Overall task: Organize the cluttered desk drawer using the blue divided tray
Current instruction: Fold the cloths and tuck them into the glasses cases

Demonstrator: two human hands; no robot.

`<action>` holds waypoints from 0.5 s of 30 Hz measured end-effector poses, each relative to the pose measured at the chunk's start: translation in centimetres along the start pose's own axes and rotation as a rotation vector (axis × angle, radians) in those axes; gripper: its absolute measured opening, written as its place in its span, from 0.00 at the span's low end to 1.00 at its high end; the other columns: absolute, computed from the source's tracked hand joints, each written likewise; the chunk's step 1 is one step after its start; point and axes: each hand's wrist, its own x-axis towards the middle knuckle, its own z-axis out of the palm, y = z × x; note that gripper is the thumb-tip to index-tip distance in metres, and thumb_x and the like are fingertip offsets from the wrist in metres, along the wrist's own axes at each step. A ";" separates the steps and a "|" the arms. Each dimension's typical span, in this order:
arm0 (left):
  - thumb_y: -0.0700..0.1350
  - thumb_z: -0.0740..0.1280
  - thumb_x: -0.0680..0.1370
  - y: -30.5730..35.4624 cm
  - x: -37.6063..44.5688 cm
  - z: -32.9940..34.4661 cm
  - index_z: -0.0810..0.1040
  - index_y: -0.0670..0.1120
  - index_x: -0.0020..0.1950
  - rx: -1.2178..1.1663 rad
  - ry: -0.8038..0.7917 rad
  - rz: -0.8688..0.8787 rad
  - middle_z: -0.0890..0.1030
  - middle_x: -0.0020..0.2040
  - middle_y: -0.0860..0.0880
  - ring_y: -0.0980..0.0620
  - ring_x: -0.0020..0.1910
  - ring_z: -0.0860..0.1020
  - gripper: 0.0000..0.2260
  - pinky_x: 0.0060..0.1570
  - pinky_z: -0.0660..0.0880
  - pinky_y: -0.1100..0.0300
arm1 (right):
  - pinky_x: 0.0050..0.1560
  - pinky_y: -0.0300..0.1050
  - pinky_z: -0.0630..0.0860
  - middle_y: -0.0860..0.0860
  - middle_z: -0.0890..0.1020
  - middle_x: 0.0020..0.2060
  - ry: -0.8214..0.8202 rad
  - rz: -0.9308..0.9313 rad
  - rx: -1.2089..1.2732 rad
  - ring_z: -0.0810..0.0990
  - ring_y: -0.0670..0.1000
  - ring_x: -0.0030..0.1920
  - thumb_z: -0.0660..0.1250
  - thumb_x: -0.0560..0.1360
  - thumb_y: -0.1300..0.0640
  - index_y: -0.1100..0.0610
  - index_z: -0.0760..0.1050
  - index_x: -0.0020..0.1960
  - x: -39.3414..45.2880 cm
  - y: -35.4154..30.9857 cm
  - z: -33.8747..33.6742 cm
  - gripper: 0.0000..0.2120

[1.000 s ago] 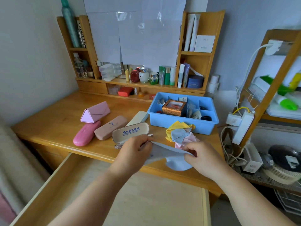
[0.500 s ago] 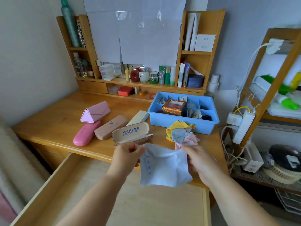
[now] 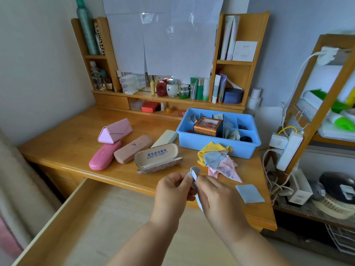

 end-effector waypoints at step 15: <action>0.43 0.65 0.78 2.7 1.0 -4.1 0.80 0.45 0.38 0.473 -0.295 0.219 0.77 0.28 0.52 0.57 0.27 0.72 0.10 0.30 0.70 0.65 | 0.46 0.27 0.73 0.35 0.76 0.49 -0.015 0.283 0.411 0.77 0.38 0.48 0.72 0.71 0.55 0.46 0.74 0.63 0.0 1.3 -1.2 0.22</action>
